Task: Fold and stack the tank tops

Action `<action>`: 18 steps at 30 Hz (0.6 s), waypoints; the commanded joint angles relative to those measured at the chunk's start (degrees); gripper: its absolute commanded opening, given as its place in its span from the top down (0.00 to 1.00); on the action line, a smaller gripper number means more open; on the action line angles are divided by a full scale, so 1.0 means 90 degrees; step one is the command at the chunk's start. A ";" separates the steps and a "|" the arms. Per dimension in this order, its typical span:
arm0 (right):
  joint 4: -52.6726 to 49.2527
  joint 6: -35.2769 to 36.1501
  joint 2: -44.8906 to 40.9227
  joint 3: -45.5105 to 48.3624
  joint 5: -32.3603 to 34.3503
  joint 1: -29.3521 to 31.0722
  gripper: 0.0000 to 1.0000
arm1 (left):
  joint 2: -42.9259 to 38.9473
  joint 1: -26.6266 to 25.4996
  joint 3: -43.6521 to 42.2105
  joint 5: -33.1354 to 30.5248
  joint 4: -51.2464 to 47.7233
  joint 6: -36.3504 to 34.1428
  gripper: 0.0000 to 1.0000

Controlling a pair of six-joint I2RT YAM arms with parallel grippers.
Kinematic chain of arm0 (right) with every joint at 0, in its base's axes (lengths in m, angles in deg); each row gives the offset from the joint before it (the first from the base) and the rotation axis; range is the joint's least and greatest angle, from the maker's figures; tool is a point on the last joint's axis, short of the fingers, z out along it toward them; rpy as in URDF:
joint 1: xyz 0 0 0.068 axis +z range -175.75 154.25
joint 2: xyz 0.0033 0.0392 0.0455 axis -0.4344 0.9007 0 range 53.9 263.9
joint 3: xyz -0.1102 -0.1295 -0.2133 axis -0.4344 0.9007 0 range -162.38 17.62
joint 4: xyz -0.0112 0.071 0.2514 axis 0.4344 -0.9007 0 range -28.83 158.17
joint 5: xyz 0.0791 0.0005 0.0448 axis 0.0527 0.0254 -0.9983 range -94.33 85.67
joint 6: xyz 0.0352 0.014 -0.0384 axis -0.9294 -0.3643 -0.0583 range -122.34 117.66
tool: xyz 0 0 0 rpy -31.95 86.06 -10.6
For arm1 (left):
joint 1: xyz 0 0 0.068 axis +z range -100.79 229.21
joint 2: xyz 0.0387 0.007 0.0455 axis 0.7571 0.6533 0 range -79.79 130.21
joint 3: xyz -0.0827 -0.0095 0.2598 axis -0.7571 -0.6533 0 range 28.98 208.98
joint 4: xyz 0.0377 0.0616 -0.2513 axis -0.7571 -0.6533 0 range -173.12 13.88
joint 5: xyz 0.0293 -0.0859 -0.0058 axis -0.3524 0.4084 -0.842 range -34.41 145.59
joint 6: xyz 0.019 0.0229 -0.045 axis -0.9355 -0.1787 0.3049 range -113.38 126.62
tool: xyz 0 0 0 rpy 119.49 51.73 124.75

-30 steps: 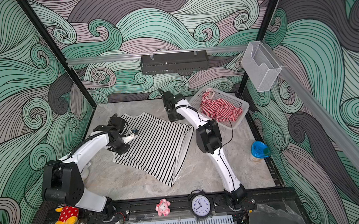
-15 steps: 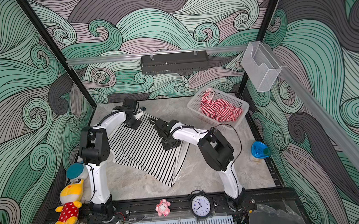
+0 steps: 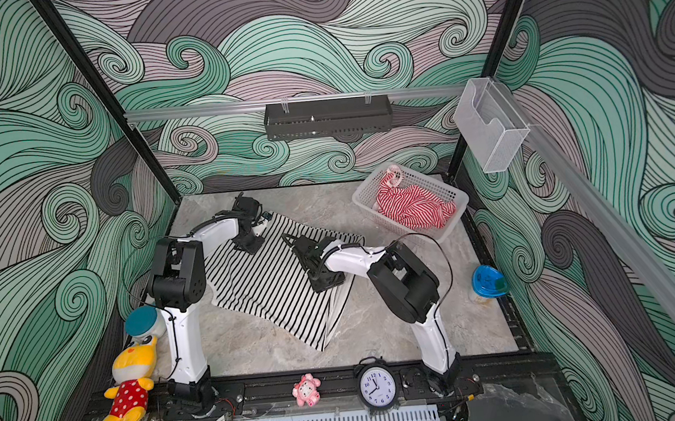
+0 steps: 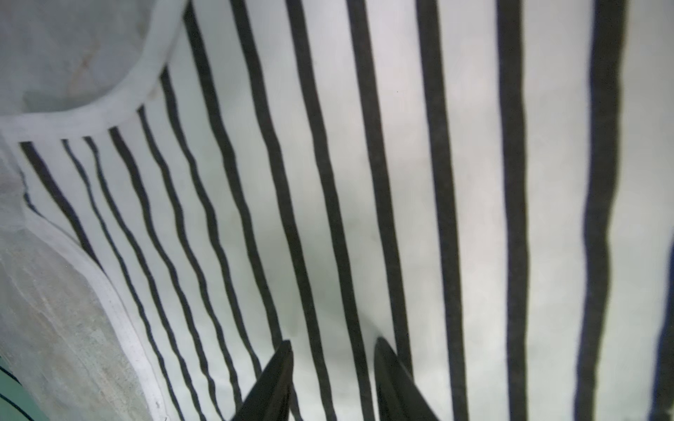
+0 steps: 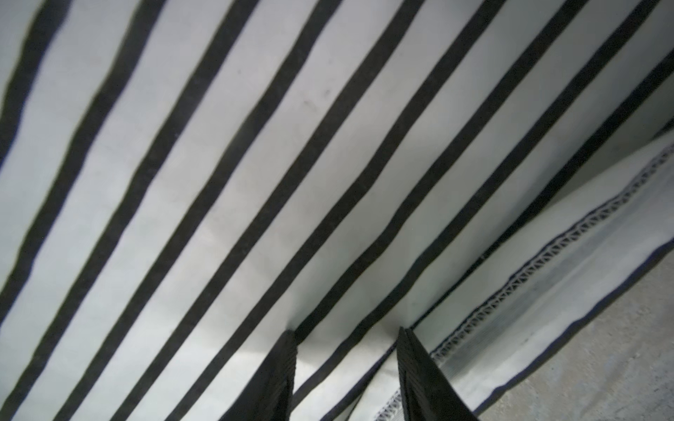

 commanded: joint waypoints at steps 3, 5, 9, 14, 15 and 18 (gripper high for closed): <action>-0.0258 -0.0035 -0.0426 0.0696 0.0441 -0.0218 0.53 | 0.0030 0.0045 -0.0287 -0.0313 0.0013 -0.0073 0.60; -0.0369 -0.0031 -0.0697 0.0998 0.0540 -0.0315 0.52 | 0.0085 0.0045 -0.0265 -0.0391 -0.0043 -0.0067 0.60; -0.0755 -0.0042 -0.1309 0.1570 0.1014 -0.0542 0.52 | -0.0002 0.0055 -0.0252 -0.0319 -0.0154 0.0010 0.60; -0.1590 -0.0110 -0.1978 0.1571 0.2131 -0.0616 0.52 | -0.0260 0.0056 -0.0314 -0.0098 -0.0402 0.0204 0.60; -0.1734 -0.0144 -0.2054 0.1492 0.2310 -0.0616 0.52 | -0.0307 0.0047 -0.0338 -0.0032 -0.0459 0.0267 0.60; -0.1906 -0.0206 -0.2304 0.1244 0.2406 -0.0616 0.52 | -0.0510 0.0007 -0.0514 0.0100 -0.0606 0.0373 0.60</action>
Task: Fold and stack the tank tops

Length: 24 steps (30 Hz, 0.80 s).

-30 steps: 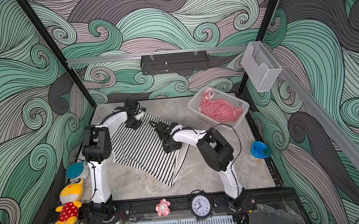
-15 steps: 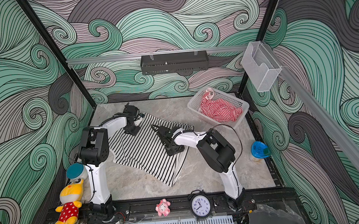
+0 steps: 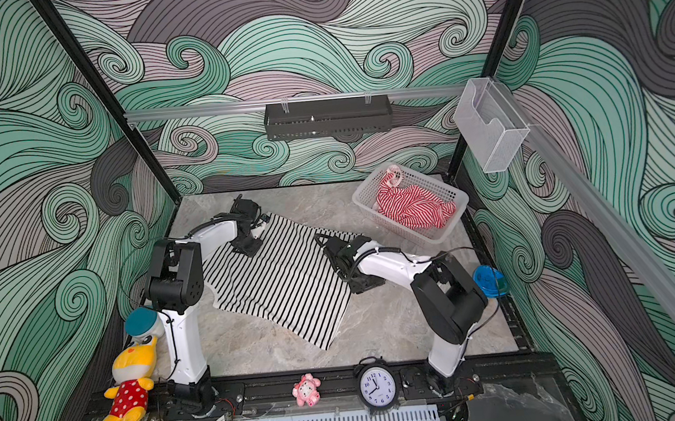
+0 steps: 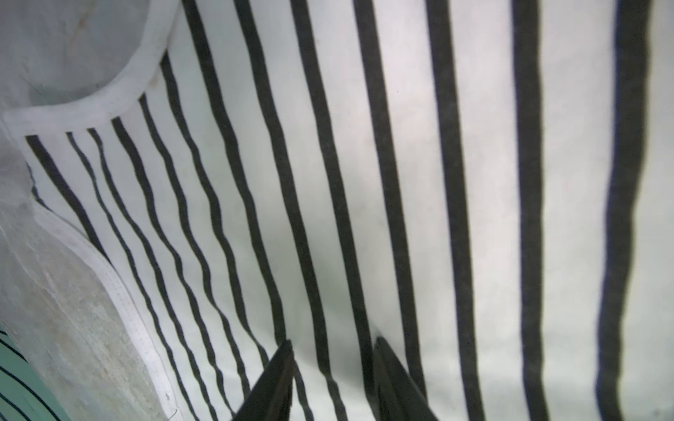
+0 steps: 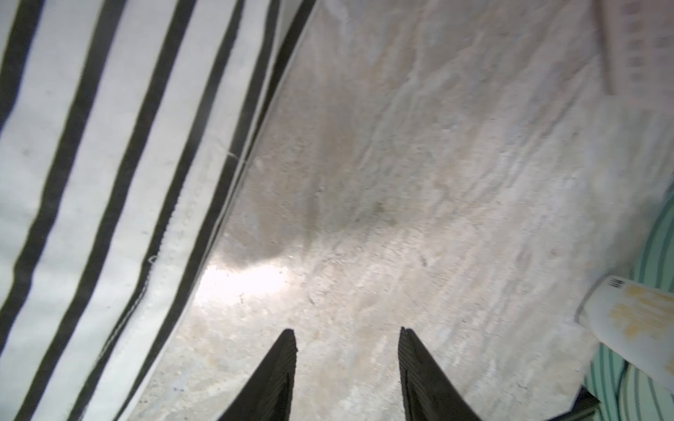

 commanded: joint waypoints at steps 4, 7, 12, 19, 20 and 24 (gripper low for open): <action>0.0650 -0.0238 -0.0383 -0.0213 -0.0866 0.0050 0.52 | -0.0466 -0.0086 -0.0495 0.0098 -0.0589 0.0254 0.60; 0.2000 -0.0568 -0.0235 0.0040 -0.2231 0.0053 0.52 | -0.0518 -0.0106 -0.0685 -0.0049 -0.0564 0.0313 0.60; 0.2959 -0.0719 0.0645 -0.0205 -0.3129 0.0274 0.54 | -0.0626 -0.0106 -0.0861 0.0006 -0.0599 0.0373 0.60; 0.2732 -0.0685 0.1509 -0.0347 -0.2734 0.0191 0.56 | -0.0696 -0.0104 -0.0854 -0.0010 -0.0638 0.0334 0.60; 0.2667 -0.0642 0.1521 -0.0331 -0.2674 0.0135 0.56 | -0.0722 -0.0106 -0.0846 -0.0005 -0.0651 0.0343 0.60; 0.2470 -0.0462 0.1538 -0.0280 -0.2551 -0.0223 0.54 | -0.0792 -0.0115 -0.0837 0.0082 -0.0739 0.0372 0.60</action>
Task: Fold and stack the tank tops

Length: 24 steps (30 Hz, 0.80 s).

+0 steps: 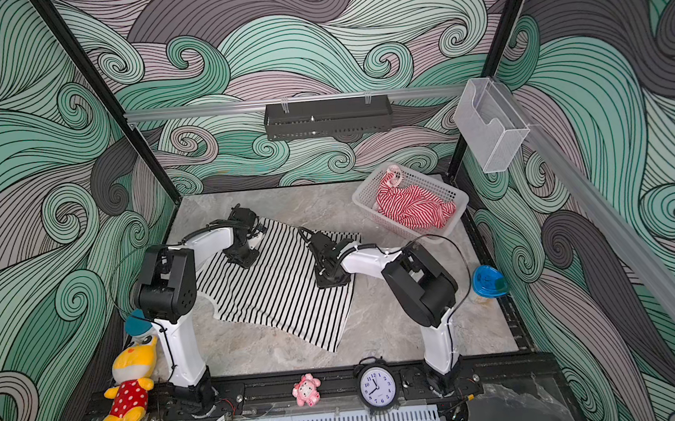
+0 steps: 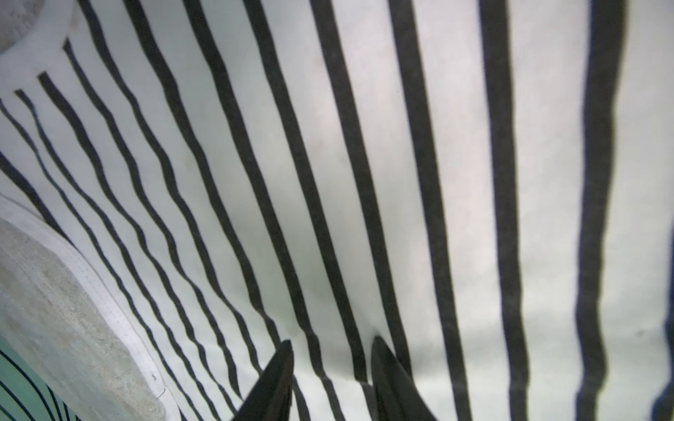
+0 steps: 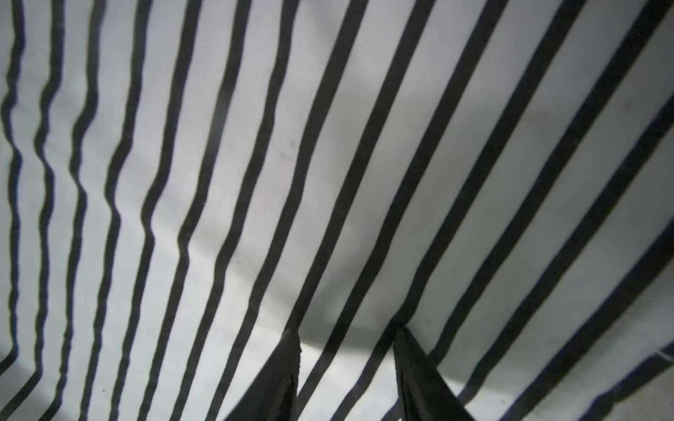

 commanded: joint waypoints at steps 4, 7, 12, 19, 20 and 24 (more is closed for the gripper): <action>-0.0557 0.0310 0.0276 -0.0029 0.0258 -0.0822 0.54 | -0.0250 -0.0113 -0.0011 0.0293 -0.0552 0.0154 0.60; -0.0755 0.0510 0.0464 -0.0337 0.0322 -0.1088 0.54 | -0.0313 -0.0240 -0.0037 0.0472 -0.0728 0.0197 0.60; -0.1088 0.0763 0.0812 -0.1016 0.0289 -0.1222 0.54 | -0.0407 -0.0461 -0.0261 0.0320 -0.0587 0.0226 0.59; -0.1468 0.0900 0.0965 -0.1671 0.0368 -0.1223 0.51 | -0.0376 -0.0527 -0.0468 -0.0571 -0.0255 0.0345 0.60; -0.1468 0.0893 0.0944 -0.1674 0.0372 -0.1221 0.50 | -0.0374 -0.0525 -0.0488 -0.0688 -0.0179 0.0334 0.60; -0.1412 0.0900 0.0756 -0.1599 0.0328 -0.1222 0.48 | -0.0285 -0.0524 -0.0285 -0.1102 -0.0153 0.0385 0.59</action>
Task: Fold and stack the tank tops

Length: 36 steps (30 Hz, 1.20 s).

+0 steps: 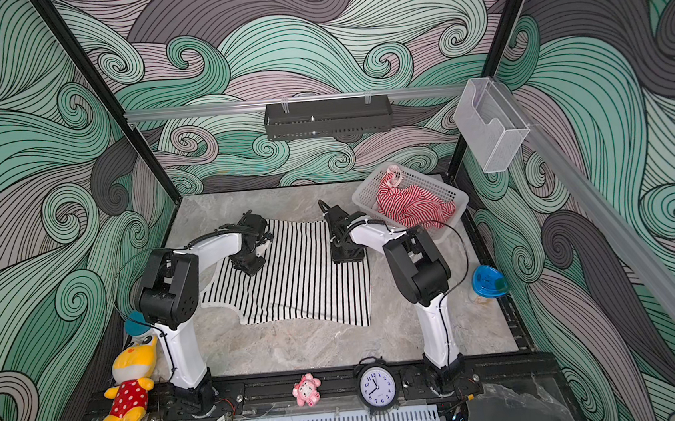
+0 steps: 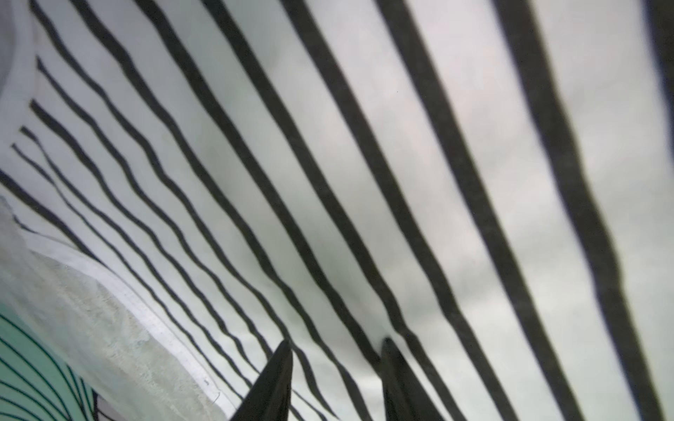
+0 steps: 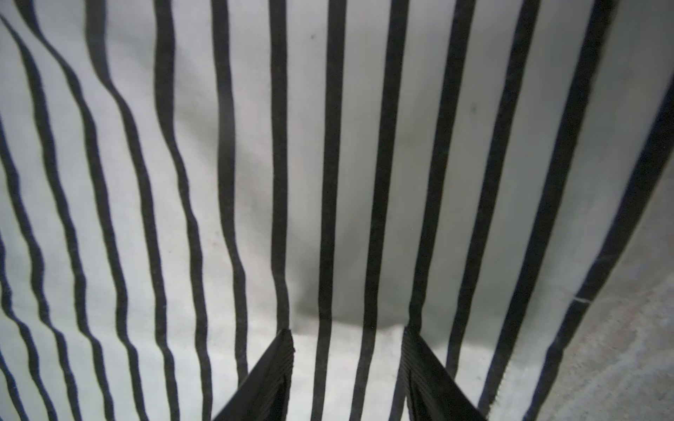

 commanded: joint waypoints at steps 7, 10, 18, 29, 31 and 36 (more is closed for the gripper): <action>-0.0122 -0.0006 -0.1741 0.0862 0.0692 0.0601 0.32 | -0.1219 -0.0006 -0.0062 0.0400 0.0061 0.0270 0.52; -0.0325 -0.0164 -0.2388 0.1319 0.1095 0.1020 0.29 | -0.1919 0.0000 -0.0277 0.0754 0.0007 0.0168 0.48; -0.0887 -0.0338 -0.3616 0.2508 0.1847 0.2258 0.47 | -0.3782 -0.0040 -0.1685 0.1872 -0.0599 -0.1387 0.50; -0.0963 -0.1179 -0.3804 0.3384 0.1888 0.3396 0.48 | -0.5510 -0.0373 -0.3284 0.2617 -0.0979 -0.1677 0.49; -0.0948 -0.1380 -0.3632 0.3530 0.1862 0.3423 0.45 | -0.5521 -0.0457 -0.3429 0.2485 -0.0850 -0.1561 0.48; -0.0869 -0.1676 -0.3012 0.3686 0.1876 0.3432 0.37 | -0.5345 -0.0531 -0.3688 0.2331 -0.0282 -0.1235 0.40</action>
